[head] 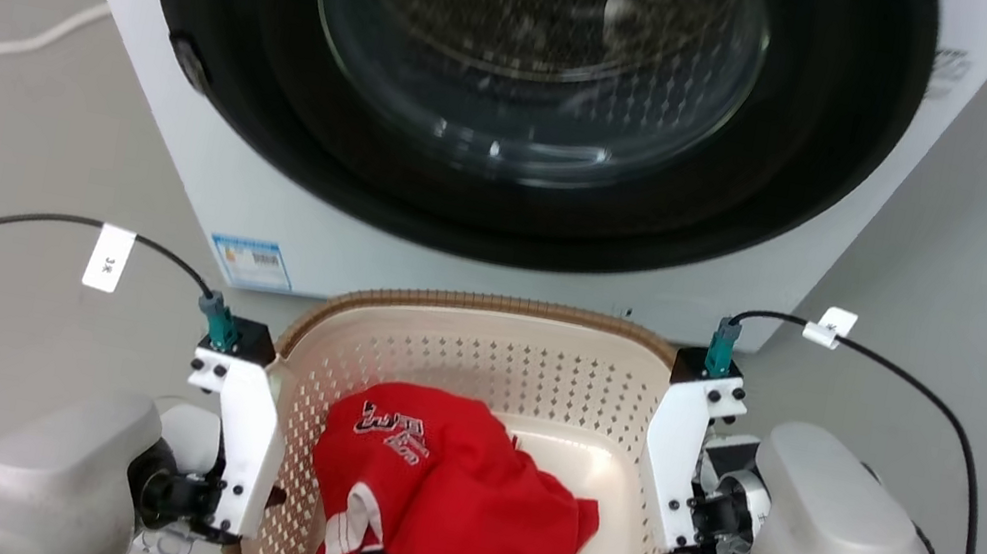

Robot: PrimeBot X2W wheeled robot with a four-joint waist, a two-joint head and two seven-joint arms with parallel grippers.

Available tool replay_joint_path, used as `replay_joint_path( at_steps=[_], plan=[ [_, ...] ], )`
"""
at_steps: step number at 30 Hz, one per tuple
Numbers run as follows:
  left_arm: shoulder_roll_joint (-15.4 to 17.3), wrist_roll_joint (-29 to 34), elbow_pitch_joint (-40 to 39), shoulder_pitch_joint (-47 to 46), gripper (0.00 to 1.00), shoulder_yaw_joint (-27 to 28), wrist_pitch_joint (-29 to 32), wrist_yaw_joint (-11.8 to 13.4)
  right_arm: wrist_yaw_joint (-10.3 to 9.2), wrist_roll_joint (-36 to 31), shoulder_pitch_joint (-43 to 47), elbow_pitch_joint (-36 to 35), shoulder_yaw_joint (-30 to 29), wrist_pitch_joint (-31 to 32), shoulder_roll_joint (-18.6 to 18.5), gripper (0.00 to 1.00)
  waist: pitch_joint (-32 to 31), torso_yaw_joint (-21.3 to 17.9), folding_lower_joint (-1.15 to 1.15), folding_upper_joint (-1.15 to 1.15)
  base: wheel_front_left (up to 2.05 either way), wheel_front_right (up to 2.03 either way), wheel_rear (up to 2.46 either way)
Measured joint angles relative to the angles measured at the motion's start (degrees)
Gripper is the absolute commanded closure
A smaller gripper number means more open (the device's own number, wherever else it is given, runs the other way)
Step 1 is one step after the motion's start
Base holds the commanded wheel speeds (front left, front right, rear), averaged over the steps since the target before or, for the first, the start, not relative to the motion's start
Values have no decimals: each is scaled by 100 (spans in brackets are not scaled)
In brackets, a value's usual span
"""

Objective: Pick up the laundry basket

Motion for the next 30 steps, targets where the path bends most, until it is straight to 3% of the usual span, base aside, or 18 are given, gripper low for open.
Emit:
replay_joint_path(
  at_steps=[13,30],
  plan=[
    [-69,-307,225,589,100,-60,435,-16,-1,405,537,-78,398,269,8,100,-957,-101,0,0,0,0,0],
    [-145,-450,385,620,100,-76,828,-18,0,675,552,48,601,346,29,100,-1279,-127,1,0,0,0,0]
  ],
)
